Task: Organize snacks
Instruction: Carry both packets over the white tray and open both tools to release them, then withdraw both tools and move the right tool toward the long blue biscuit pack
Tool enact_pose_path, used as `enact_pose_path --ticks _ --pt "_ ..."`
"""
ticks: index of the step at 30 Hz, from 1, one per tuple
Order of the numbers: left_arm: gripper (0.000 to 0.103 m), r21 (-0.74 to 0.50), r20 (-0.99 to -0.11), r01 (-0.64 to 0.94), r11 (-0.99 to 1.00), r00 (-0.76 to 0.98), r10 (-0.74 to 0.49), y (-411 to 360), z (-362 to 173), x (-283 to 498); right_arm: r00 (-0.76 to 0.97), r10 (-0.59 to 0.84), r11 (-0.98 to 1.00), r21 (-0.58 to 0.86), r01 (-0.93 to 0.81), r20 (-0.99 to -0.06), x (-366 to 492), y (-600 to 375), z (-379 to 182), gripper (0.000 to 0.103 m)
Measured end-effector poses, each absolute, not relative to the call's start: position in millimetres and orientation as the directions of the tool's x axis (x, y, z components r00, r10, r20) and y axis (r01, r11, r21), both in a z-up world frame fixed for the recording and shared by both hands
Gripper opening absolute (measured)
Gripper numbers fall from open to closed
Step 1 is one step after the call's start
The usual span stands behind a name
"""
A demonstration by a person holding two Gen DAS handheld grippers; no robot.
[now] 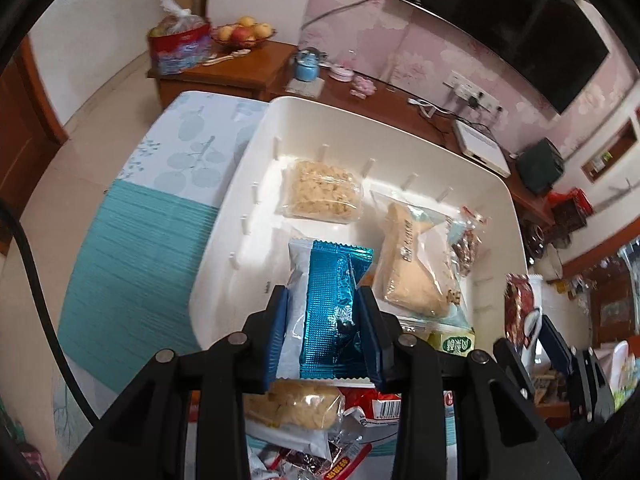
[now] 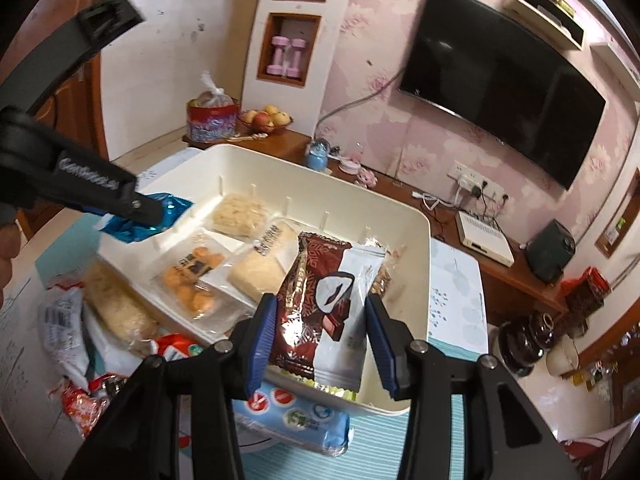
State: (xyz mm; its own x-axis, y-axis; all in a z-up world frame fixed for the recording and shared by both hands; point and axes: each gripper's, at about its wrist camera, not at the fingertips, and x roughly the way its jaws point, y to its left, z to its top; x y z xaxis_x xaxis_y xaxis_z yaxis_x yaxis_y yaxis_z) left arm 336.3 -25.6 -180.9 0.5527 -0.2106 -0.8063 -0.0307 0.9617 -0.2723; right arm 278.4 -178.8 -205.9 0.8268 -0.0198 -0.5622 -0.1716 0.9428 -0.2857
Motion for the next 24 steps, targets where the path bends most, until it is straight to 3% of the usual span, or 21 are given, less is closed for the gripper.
enact_pose_path --ticks 8,12,19,24 --pt "0.037 -0.281 -0.797 0.01 0.96 0.555 -0.239 -27.6 -182.5 339.5 0.79 -0.052 0.956 -0.258 -0.137 -0.611 291.3 -187.6 -211.1 0.047" --pt "0.05 -0.271 -0.786 0.018 0.962 0.573 -0.232 -31.1 -177.0 334.7 0.777 -0.062 0.964 -0.241 -0.117 -0.627 294.1 -193.7 -211.2 0.049" --pt "0.063 -0.261 -0.77 0.002 0.965 0.602 -0.21 -33.6 -164.8 318.0 0.757 -0.027 0.983 -0.155 -0.098 -0.653 290.7 -212.2 -205.1 0.051" --pt "0.065 -0.294 -0.76 -0.024 0.955 0.612 -0.219 -34.5 -159.3 294.9 0.752 0.001 0.99 -0.107 -0.095 -0.659 280.0 -226.6 -197.5 0.052"
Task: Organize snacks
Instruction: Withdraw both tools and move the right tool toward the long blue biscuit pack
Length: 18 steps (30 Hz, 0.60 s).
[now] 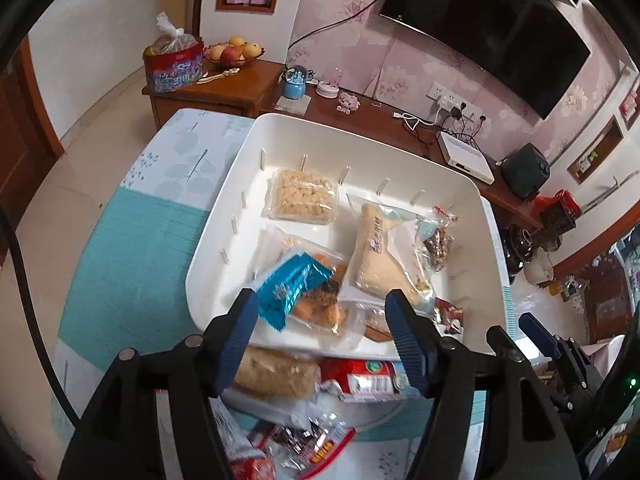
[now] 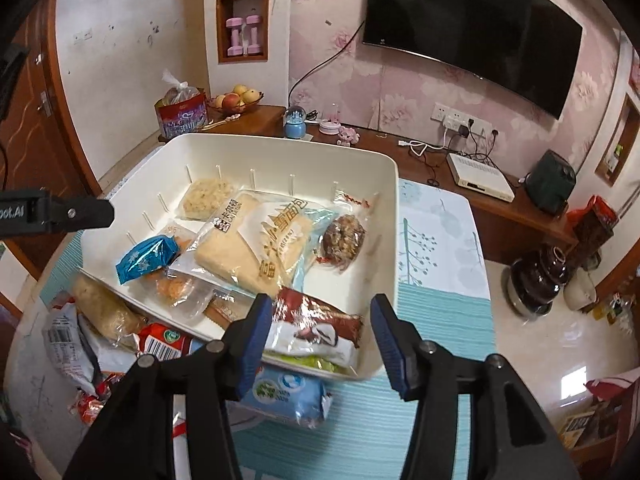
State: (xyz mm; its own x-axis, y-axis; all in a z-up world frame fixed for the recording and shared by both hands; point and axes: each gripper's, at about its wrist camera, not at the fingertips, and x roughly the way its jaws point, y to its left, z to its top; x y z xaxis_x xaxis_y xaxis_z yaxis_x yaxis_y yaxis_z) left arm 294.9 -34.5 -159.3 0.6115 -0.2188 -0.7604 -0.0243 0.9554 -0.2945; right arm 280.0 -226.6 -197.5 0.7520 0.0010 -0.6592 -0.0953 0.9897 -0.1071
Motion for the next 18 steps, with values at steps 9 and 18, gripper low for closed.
enact_pose_path --ticks 9,18 --pt "0.066 -0.325 -0.747 -0.092 0.941 0.636 -0.195 -38.3 -158.8 241.1 0.726 0.075 0.993 -0.017 -0.119 -0.684 258.2 -258.8 -191.7 0.053" --pt "0.068 -0.28 -0.796 -0.16 0.947 0.59 -0.135 -34.6 -180.3 196.9 0.67 0.167 0.986 0.125 -0.111 -0.723 247.5 -286.7 -196.4 0.053"
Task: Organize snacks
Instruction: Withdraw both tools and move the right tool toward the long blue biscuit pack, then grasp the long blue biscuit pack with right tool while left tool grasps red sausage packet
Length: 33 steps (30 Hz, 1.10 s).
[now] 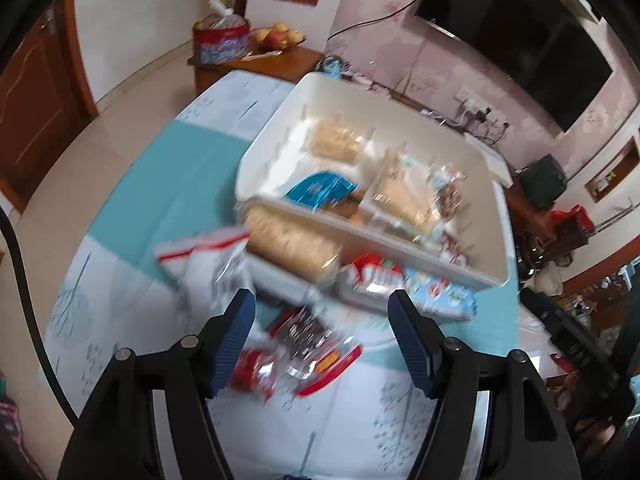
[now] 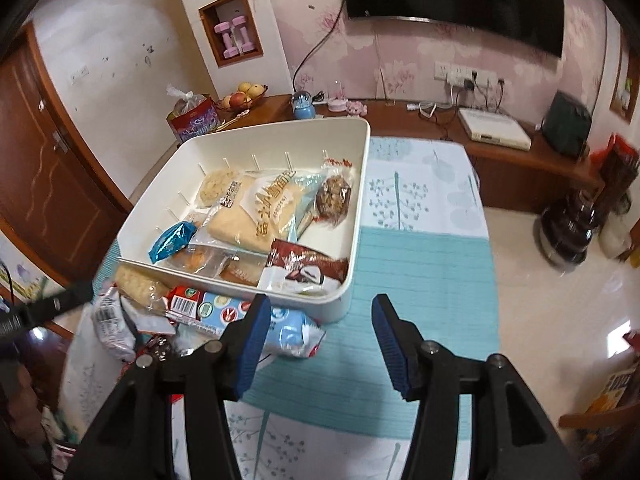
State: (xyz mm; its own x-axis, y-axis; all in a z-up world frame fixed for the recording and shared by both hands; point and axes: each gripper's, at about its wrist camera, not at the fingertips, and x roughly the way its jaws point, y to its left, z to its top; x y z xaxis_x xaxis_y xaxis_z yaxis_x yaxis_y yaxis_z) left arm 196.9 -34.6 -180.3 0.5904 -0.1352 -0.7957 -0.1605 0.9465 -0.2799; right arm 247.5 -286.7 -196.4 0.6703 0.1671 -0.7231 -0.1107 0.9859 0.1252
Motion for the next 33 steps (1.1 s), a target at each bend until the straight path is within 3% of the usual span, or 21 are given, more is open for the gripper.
enact_pose_path --ticks 6,16,26,33 --pt "0.069 -0.24 -0.848 -0.21 0.948 0.52 -0.1 -28.7 -200.0 174.6 0.633 0.234 0.97 0.218 -0.104 -0.738 243.9 -294.6 -202.5 0.054" --pt "0.082 -0.19 -0.893 -0.246 0.951 0.445 -0.064 -24.9 -226.1 162.0 0.546 0.328 0.925 0.378 -0.022 -0.771 251.0 -301.6 -221.8 0.057" --pt "0.083 -0.143 -0.917 -0.221 0.965 0.397 -0.045 -28.4 -244.8 165.9 0.45 0.453 0.815 0.562 0.141 -0.77 256.4 -312.6 -254.3 0.057" --pt "0.083 -0.127 -0.93 -0.203 0.971 0.365 -0.045 -24.6 -258.5 172.9 0.441 0.481 0.785 0.596 0.168 -0.758 258.9 -306.1 -262.7 0.061"
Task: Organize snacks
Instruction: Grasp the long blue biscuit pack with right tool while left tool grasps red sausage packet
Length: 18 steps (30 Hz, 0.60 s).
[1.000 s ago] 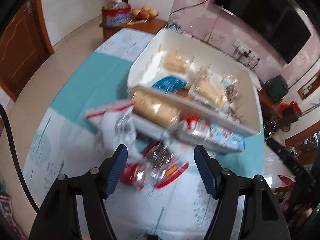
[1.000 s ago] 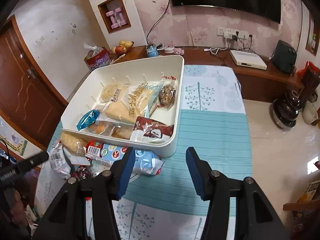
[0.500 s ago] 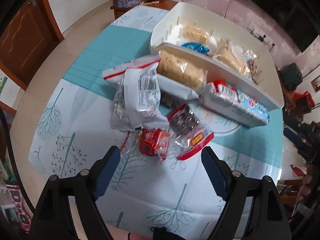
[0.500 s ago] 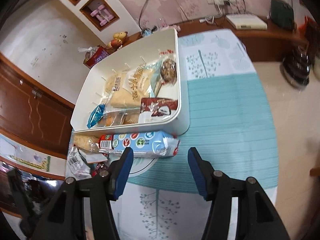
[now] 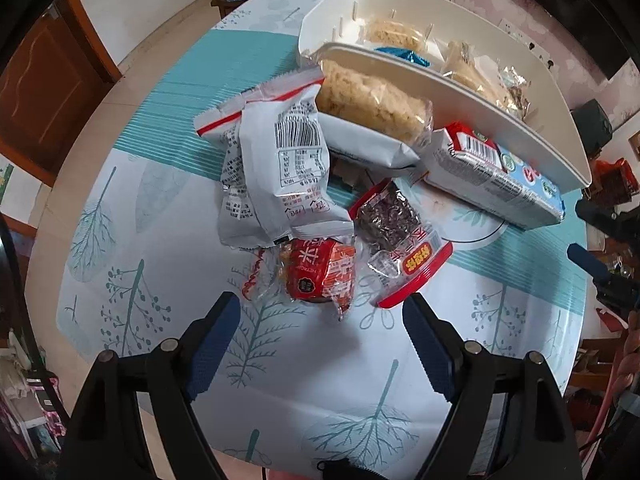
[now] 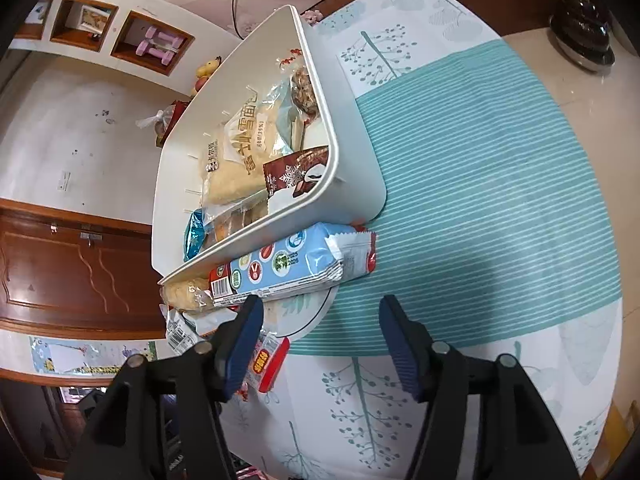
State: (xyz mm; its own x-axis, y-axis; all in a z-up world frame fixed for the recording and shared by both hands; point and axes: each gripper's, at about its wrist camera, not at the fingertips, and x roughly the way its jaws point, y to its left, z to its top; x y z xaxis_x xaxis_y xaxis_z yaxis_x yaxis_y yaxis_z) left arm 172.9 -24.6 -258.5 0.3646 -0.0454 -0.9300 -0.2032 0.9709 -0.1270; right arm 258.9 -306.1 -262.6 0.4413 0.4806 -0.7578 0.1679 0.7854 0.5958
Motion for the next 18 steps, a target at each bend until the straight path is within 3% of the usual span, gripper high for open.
enact_pose_path --ticks 5,9,18 --pt "0.082 -0.11 -0.939 -0.178 0.978 0.341 -0.043 -21.1 -270.4 180.8 0.437 0.484 0.78 0.6 0.177 -0.758 265.7 -300.2 -268.2 0.062" --pt "0.082 -0.111 -0.944 -0.158 0.981 0.324 -0.055 -15.3 -279.3 188.5 0.432 0.477 0.782 0.594 0.189 -0.765 272.5 -294.4 -273.3 0.075" --pt "0.082 -0.135 -0.947 -0.101 0.986 0.306 -0.098 -8.6 -294.2 201.4 0.418 0.498 0.739 0.624 0.254 -0.76 286.3 -277.6 -287.2 0.076"
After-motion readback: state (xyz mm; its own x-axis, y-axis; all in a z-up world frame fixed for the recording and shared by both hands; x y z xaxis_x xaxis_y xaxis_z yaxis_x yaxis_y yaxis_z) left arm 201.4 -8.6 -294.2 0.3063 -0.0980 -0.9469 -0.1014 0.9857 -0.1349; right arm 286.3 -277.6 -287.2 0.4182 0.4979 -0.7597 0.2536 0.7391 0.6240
